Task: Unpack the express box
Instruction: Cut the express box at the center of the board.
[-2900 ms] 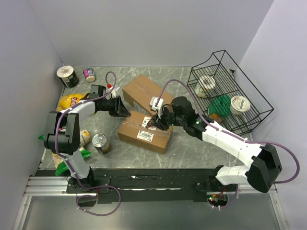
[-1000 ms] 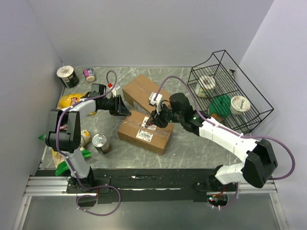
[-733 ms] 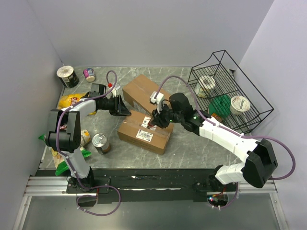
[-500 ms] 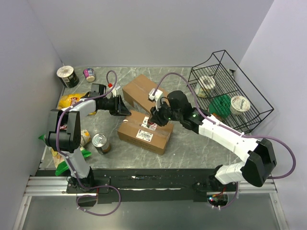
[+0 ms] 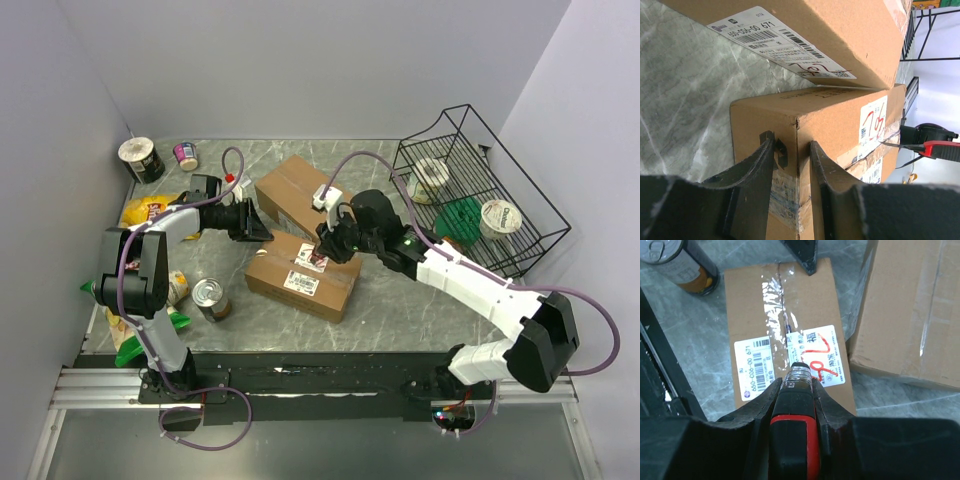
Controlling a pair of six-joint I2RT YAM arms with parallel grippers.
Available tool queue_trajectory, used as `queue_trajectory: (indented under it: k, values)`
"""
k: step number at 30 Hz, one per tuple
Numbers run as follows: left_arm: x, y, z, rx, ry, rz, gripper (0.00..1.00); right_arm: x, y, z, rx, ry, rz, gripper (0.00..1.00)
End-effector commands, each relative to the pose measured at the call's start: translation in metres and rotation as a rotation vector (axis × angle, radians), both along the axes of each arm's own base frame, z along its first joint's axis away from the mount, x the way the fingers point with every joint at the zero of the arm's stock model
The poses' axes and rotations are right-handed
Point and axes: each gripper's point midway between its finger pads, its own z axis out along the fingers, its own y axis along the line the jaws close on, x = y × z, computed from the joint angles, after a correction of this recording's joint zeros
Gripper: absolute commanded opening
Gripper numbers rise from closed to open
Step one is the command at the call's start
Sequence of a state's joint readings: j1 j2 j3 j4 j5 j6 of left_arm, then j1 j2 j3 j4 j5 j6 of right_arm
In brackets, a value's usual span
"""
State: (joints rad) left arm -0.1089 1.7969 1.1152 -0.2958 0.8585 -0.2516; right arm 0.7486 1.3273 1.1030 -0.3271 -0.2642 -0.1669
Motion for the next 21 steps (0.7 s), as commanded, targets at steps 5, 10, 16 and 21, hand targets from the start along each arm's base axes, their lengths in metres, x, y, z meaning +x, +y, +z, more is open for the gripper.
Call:
queue_trajectory:
  k: [5, 10, 16, 21]
  values:
    - [-0.007, 0.030, -0.073, 0.258, 0.083, 0.058, 0.35, 0.015, 0.022, 0.060, 0.200, -0.138, -0.011, 0.00]
    - [-0.008, 0.030, -0.073, 0.259, 0.082, 0.059, 0.35, 0.018, 0.039, 0.051, 0.204, -0.121, 0.024, 0.00]
    - [-0.008, 0.031, -0.073, 0.261, 0.078, 0.060, 0.35, 0.011, 0.040, 0.033, 0.152, -0.087, 0.053, 0.00]
    - [-0.009, 0.032, -0.075, 0.269, 0.079, 0.062, 0.35, 0.004, 0.031, 0.021, 0.105, -0.067, 0.055, 0.00]
